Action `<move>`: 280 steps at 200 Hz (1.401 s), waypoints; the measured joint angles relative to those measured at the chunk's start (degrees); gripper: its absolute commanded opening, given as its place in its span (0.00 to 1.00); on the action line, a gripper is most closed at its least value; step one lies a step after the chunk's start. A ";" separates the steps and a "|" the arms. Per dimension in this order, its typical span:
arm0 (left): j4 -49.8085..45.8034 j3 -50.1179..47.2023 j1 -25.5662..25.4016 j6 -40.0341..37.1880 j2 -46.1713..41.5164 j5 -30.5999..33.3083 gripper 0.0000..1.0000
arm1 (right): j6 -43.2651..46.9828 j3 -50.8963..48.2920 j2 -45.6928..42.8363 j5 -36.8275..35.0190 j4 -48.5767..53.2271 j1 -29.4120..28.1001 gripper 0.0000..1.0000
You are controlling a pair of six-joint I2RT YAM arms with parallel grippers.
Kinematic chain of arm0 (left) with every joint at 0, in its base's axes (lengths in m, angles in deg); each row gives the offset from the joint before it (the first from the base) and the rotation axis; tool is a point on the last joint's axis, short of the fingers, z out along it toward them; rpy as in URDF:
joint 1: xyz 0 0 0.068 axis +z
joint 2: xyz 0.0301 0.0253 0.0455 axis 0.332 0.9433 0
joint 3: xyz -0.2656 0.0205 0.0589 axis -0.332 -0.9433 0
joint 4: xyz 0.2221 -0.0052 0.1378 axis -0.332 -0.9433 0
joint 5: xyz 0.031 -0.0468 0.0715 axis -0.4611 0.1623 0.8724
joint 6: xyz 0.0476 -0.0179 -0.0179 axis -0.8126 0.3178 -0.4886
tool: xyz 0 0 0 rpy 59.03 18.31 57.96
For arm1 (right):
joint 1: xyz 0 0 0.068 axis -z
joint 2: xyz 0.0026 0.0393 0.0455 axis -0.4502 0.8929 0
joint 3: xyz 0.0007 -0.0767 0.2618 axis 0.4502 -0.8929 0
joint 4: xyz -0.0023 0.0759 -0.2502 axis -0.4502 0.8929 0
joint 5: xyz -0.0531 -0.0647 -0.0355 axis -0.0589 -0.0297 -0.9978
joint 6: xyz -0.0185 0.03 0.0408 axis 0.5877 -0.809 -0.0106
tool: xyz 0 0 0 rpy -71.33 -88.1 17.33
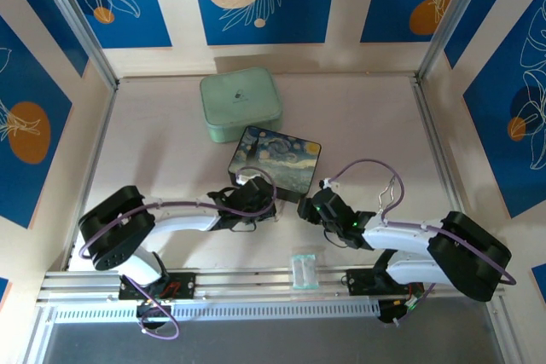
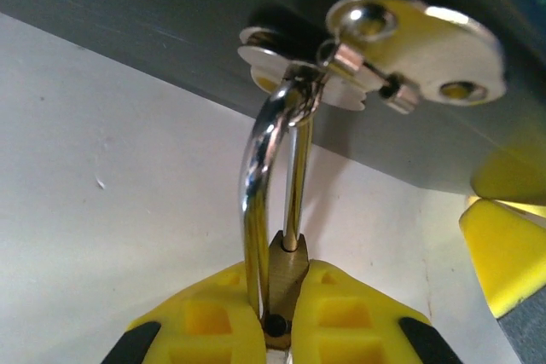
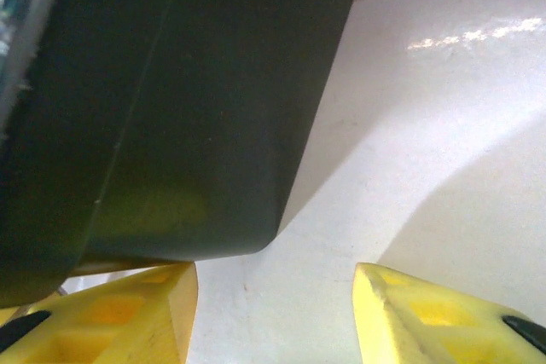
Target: Unlock a padlock with a key
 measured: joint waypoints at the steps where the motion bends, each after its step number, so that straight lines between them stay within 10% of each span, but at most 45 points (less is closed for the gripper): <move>1: -0.02 0.02 0.00 -0.02 0.04 0.04 0.09 | 0.00 0.00 0.02 0.00 0.00 0.02 0.52; 116: -3.34 4.39 -0.33 -4.24 3.96 5.40 0.24 | -0.17 0.02 0.59 -0.11 -0.35 0.33 0.51; 280: -21.14 11.47 -1.75 -9.62 4.39 11.76 0.10 | -0.13 0.02 0.20 0.09 0.04 0.87 0.51</move>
